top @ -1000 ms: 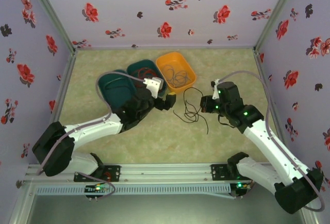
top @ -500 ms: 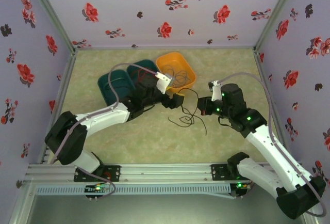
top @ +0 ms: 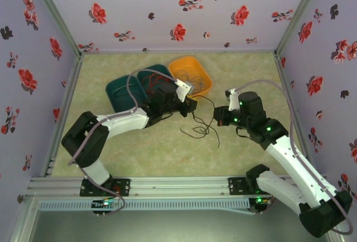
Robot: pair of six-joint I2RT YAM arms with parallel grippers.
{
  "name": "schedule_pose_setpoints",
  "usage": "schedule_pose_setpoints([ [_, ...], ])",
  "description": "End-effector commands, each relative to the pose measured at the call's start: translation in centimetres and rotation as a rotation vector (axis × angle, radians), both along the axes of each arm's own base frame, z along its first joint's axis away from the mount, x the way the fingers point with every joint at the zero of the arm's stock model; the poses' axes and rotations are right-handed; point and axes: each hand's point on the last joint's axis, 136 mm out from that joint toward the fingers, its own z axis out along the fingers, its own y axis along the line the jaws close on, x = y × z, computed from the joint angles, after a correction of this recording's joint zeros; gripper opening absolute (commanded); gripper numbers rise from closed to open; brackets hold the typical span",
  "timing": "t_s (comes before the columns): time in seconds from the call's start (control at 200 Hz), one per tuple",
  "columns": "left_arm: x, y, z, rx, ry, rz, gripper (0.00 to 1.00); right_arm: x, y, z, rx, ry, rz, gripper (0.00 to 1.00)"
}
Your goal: Untangle the cables
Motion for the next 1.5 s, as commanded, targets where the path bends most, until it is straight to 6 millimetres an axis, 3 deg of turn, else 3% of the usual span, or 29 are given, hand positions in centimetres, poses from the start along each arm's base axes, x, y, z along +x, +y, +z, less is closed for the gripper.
schedule_pose_setpoints([
  [0.0, -0.4, -0.6, 3.8, -0.071, -0.06, -0.012, 0.0, 0.3, -1.8, -2.2, -0.104, 0.04, -0.085, 0.08],
  [0.17, -1.7, -1.3, 4.0, -0.04, -0.004, -0.027, 0.0, 0.9, -1.4, -3.4, -0.086, 0.083, -0.11, 0.43],
  [0.295, -2.1, -1.8, 4.1, -0.045, 0.032, -0.011, 0.0, 1.7, -1.0, -4.2, -0.037, 0.097, -0.15, 0.58],
  [0.505, -2.1, -1.8, 4.9, -0.089, 0.073, 0.028, 0.0, 2.6, -1.9, -6.9, -0.04, 0.127, -0.252, 0.65],
  [0.74, -1.4, 1.1, 7.8, -0.084, -0.035, 0.137, 0.0, 2.2, -4.2, -10.6, -0.136, 0.204, -0.371, 0.62],
  [0.925, -0.3, 5.8, 10.2, 0.005, -0.147, 0.305, 0.0, 1.6, -7.4, -12.4, -0.253, 0.243, -0.509, 0.57],
  [1.115, 0.5, 11.9, 12.7, 0.054, -0.175, 0.444, 0.0, 1.5, -7.8, -12.6, -0.26, 0.255, -0.52, 0.54],
  [1.495, 2.6, 22.7, 12.1, 0.355, -0.083, 0.587, 0.0, 1.9, -7.4, -11.5, -0.253, 0.238, -0.5, 0.56],
])
